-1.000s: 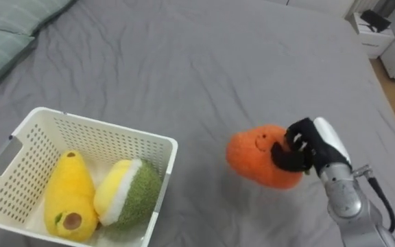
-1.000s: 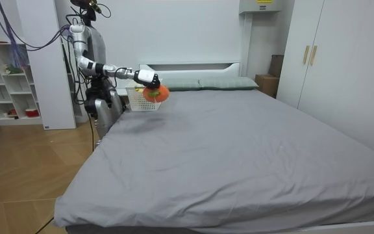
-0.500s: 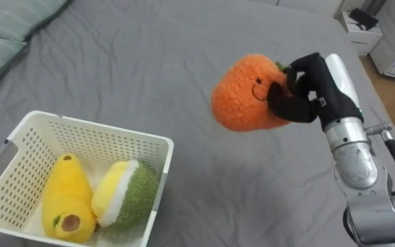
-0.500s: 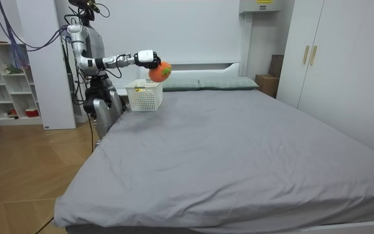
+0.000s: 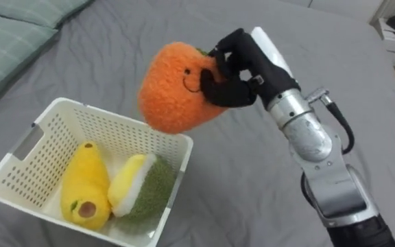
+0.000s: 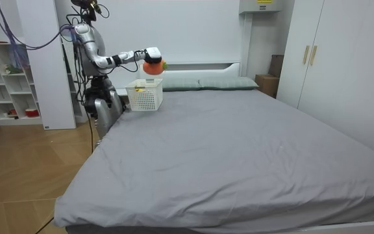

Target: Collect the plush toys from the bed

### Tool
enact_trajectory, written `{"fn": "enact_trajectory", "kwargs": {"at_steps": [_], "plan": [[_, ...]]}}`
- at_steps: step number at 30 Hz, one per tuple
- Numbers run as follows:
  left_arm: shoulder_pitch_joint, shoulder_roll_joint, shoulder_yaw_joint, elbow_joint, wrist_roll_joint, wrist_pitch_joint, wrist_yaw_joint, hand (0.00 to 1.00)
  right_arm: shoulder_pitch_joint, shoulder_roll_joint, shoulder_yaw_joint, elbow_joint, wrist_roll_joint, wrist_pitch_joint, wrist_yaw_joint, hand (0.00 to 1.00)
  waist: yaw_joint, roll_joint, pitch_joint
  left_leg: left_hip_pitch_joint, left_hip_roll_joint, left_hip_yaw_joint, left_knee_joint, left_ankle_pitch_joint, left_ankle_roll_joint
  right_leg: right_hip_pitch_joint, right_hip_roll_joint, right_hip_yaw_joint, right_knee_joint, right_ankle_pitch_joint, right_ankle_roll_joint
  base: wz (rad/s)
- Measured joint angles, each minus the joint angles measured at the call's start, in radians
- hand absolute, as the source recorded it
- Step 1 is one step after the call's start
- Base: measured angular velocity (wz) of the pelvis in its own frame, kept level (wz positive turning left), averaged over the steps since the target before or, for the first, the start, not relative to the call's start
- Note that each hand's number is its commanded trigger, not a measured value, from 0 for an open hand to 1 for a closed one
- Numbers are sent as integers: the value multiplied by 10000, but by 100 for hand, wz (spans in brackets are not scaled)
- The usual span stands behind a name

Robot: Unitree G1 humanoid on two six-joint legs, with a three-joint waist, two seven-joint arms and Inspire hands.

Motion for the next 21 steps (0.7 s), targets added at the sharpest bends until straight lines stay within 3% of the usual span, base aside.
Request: {"fn": "enact_trajectory", "kwargs": {"at_steps": [5,6,8,9,14,21], "plan": [[-229,74,-236,-100,104,57,-128,0,-610,103,1144,60,-44,186,466,100,506,-129,29,-42,-40,-298,33,4,6,164,-39,-323,-100,5,9,16],[-251,81,-249,-105,91,55,-143,0,-667,185,1253,77,-35,210,545,90,549,-158,36,-44,-43,-323,46,4,6,194,-42,-362,-131,5,9,20],[-399,136,-333,-103,97,56,-239,0,-975,424,1681,432,-2,288,765,39,827,-218,132,-50,-34,-366,81,2,1,236,-86,-475,-163,4,10,8],[-456,150,-360,-103,101,58,-274,0,-987,463,1773,440,0,369,822,0,941,-238,138,-69,-32,-368,88,1,-1,226,-85,-468,-162,4,10,5],[-673,226,-625,-105,97,61,-322,0,-988,779,2497,440,339,482,1245,0,1193,-303,155,-350,-68,-559,184,-5,4,114,-126,-634,-149,4,12,11],[-900,37,-643,-96,99,73,-282,0,-990,1046,2822,574,-96,468,1231,0,1525,-341,131,-454,-85,-628,263,-4,7,100,-157,-784,-156,1,18,5]]}}
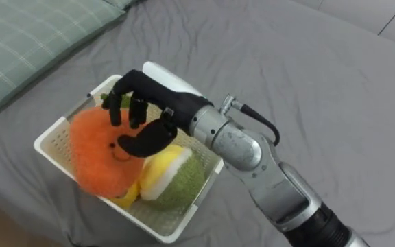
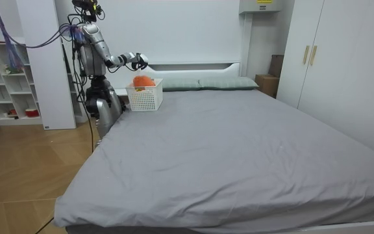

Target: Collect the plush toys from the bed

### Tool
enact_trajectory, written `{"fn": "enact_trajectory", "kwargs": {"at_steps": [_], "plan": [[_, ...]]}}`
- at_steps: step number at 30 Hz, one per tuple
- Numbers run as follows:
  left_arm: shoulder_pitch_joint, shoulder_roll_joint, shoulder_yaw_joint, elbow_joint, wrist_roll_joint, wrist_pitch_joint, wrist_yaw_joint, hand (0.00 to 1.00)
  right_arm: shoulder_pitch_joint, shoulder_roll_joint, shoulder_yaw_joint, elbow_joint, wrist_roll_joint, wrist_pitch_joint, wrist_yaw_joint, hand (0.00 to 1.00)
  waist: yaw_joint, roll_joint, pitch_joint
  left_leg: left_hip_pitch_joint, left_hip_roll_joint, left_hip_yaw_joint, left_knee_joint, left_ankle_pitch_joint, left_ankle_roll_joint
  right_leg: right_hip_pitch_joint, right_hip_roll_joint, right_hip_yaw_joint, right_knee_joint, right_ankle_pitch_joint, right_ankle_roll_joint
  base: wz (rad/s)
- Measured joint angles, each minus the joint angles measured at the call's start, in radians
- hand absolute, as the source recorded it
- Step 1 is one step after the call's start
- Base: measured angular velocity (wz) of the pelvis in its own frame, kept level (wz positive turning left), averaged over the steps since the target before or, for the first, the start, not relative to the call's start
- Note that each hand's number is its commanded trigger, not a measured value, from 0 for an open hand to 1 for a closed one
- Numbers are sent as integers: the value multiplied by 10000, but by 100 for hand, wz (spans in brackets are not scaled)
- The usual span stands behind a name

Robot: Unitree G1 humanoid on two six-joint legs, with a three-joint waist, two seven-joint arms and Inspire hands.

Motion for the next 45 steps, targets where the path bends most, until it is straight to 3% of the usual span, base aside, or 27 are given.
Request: {"fn": "enact_trajectory", "kwargs": {"at_steps": [11,24,27,29,36,38,41,45], "plan": [[-26,82,42,22,-2,10,84,0,265,-379,-18,675,-72,10,-95,0,-110,-212,45,-19,-19,-35,27,0,0,13,-11,-85,-3,-1,3,1],[39,172,44,69,-25,10,68,0,298,-561,-21,660,30,-46,-177,0,-314,-174,60,81,-19,28,37,2,2,25,61,97,-5,-1,2,0],[84,169,46,100,-23,9,91,0,605,-630,-153,633,-14,-257,-274,0,-421,-98,59,106,-21,29,45,2,3,64,57,100,-2,0,4,0],[183,166,46,106,-29,9,145,0,737,-649,-219,632,-48,-267,-361,0,-616,1,56,117,-21,44,55,2,4,72,29,89,11,2,6,-2],[552,8,134,87,-77,-2,498,0,1587,-753,-1915,35,424,-562,-994,0,-1310,331,-9,238,33,359,-24,4,8,7,39,421,25,12,-6,-13],[670,5,241,167,-201,-5,533,0,1795,-938,-2470,-148,1205,-744,-1400,0,-1660,407,-28,337,49,416,-83,4,6,44,88,560,18,14,-8,-6],[841,-40,310,416,-255,-81,682,0,2336,-1094,-3260,-326,2032,-1091,-2011,0,-1858,521,-89,517,72,654,-198,4,6,58,114,870,24,16,-6,-23],[1088,-54,498,519,-441,-121,727,0,2890,-1138,-4054,-509,3023,-1162,-2624,0,-2490,619,-135,614,76,699,-248,4,7,120,144,913,23,17,-5,-7]]}}
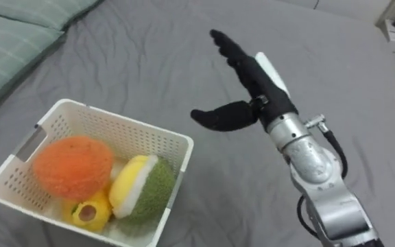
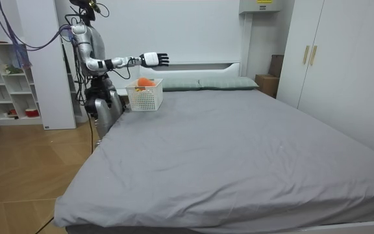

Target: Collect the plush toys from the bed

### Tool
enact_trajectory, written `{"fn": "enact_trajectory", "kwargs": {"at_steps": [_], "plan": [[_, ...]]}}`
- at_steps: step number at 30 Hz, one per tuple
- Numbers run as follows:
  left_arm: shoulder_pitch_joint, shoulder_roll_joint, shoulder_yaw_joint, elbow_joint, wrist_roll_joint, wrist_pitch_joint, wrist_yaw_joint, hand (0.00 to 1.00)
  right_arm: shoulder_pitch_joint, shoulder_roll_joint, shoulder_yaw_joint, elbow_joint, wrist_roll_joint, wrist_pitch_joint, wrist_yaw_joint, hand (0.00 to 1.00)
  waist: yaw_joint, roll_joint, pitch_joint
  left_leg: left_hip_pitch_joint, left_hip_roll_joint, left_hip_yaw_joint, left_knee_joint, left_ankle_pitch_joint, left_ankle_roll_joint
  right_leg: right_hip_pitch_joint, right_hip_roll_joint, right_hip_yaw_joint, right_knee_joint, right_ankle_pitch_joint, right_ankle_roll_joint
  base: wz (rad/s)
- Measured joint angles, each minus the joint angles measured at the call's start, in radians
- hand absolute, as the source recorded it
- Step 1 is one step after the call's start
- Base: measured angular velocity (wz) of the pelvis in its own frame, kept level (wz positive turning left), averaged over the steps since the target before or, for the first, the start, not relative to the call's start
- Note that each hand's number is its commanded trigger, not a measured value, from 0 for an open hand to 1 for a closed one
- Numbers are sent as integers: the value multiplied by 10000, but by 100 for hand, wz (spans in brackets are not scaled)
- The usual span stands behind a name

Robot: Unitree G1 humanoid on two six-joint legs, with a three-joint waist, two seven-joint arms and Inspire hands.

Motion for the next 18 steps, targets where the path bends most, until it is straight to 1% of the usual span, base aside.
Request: {"fn": "enact_trajectory", "kwargs": {"at_steps": [1,2,4,5,6,8,9,11,13,14,16,18], "plan": [[98,-30,139,5,0,-31,-1,0,88,-40,-322,-1,286,-109,-161,0,-138,49,-23,37,11,92,-12,-1,-1,-8,-11,70,5,5,-5,-12],[139,-53,209,14,-2,-55,1,0,129,-51,-515,-2,451,-190,-248,0,-204,71,-28,49,13,115,-14,-2,0,-10,-10,95,8,7,-6,-16],[234,-90,370,152,-2,-170,45,0,329,-58,-1196,-3,755,-511,-784,0,-398,120,-46,103,39,224,-28,-5,-5,-7,16,223,13,27,-19,-13],[277,-90,373,192,-8,-190,128,0,424,-61,-1454,-5,927,-627,-1065,0,-563,142,-44,103,47,226,-23,-5,-6,2,23,217,6,39,-23,-8],[312,-90,376,193,-8,-191,153,0,477,-63,-1581,-4,985,-687,-1162,0,-635,153,-47,109,48,234,-21,-5,-7,2,25,228,4,43,-25,0],[402,-91,437,245,-27,-190,185,0,776,-115,-1992,-4,1277,-914,-1482,0,-981,195,-36,113,55,277,-18,-5,-7,1,30,251,6,49,-25,0],[428,-91,445,255,-117,-190,211,0,863,-115,-2093,-4,1349,-938,-1528,0,-1053,202,-34,120,61,307,-19,-5,-8,-2,33,264,9,50,-27,-11],[444,-92,444,382,-373,-191,314,0,1186,-119,-2411,9,1414,-939,-1781,0,-1128,224,-29,181,99,472,-57,-14,-21,-31,80,444,28,60,-43,-21],[485,-99,641,419,-382,-168,371,0,1593,-123,-2780,82,1616,-945,-2066,0,-1360,222,-29,168,136,574,-61,-25,-40,-109,106,505,43,77,-67,-15],[511,-99,675,422,-382,-159,371,0,1690,-132,-2863,147,1639,-945,-2166,0,-1388,224,-30,182,148,621,-63,-31,-50,-113,116,529,42,80,-72,-13],[601,-102,840,422,-389,-144,369,0,1933,-128,-3336,613,1872,-945,-2453,0,-1588,221,-30,207,174,711,-72,-39,-64,-108,168,634,3,90,-88,-10],[644,-103,897,422,-607,-139,369,0,2073,-128,-3643,966,2072,-958,-2892,0,-1642,221,-30,219,191,780,-71,-46,-76,-121,186,717,-10,90,-90,-11]]}}
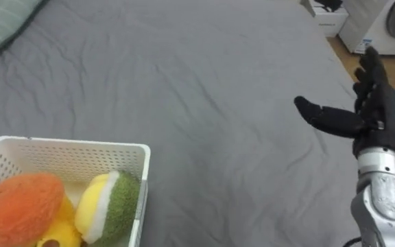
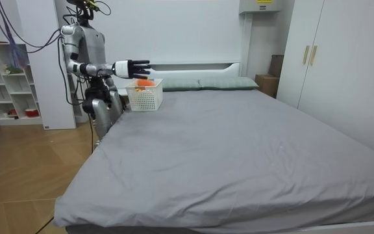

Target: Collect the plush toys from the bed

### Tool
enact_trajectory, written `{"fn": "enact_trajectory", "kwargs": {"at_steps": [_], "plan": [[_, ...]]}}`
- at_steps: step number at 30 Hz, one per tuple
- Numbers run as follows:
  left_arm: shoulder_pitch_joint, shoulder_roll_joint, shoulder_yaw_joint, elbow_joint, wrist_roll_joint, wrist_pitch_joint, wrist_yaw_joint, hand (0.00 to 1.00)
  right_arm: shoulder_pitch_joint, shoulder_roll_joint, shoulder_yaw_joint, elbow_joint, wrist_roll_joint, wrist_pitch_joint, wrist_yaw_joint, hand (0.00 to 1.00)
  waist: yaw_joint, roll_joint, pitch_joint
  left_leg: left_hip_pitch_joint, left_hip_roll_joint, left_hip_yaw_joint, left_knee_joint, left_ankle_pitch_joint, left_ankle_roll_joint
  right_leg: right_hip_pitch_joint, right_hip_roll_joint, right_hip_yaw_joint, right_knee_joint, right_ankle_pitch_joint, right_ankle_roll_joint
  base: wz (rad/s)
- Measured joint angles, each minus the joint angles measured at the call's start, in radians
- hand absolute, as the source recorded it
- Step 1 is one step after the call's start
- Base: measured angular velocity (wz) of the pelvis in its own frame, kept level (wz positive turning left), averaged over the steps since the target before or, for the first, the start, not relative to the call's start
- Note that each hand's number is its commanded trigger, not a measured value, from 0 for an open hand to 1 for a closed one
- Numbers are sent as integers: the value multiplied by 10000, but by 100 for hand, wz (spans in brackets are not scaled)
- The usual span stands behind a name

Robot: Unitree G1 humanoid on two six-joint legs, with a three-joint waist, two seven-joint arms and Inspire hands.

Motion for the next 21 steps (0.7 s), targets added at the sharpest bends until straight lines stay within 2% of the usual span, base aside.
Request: {"fn": "enact_trajectory", "kwargs": {"at_steps": [3,9,12,16,21], "plan": [[63,0,56,2,-282,7,44,0,17,11,-258,787,169,-58,-544,0,-137,-16,-5,16,20,122,3,-8,-13,-115,26,124,13,1,-6,-12],[230,3,193,-29,-839,34,186,0,332,117,-498,2323,1815,-116,-1079,0,-491,-82,-40,34,34,216,2,-14,-19,-132,73,305,4,1,-8,-4],[256,2,199,-28,-963,19,239,0,777,199,-499,3483,2699,-160,-1422,0,-476,-72,-35,38,40,248,2,-19,-25,-153,77,335,-9,1,-9,-3],[351,-20,199,-37,-1127,-47,286,0,844,257,-574,5823,3319,-264,-1546,0,-505,-18,-32,118,41,253,-10,-25,-31,-115,81,354,0,-6,-10,-1],[383,-24,207,-54,-1131,-21,280,0,1026,288,-698,7592,4234,-424,-1636,0,-486,125,-6,204,52,278,-7,-33,-42,-50,101,410,14,-5,-17,-3]]}}
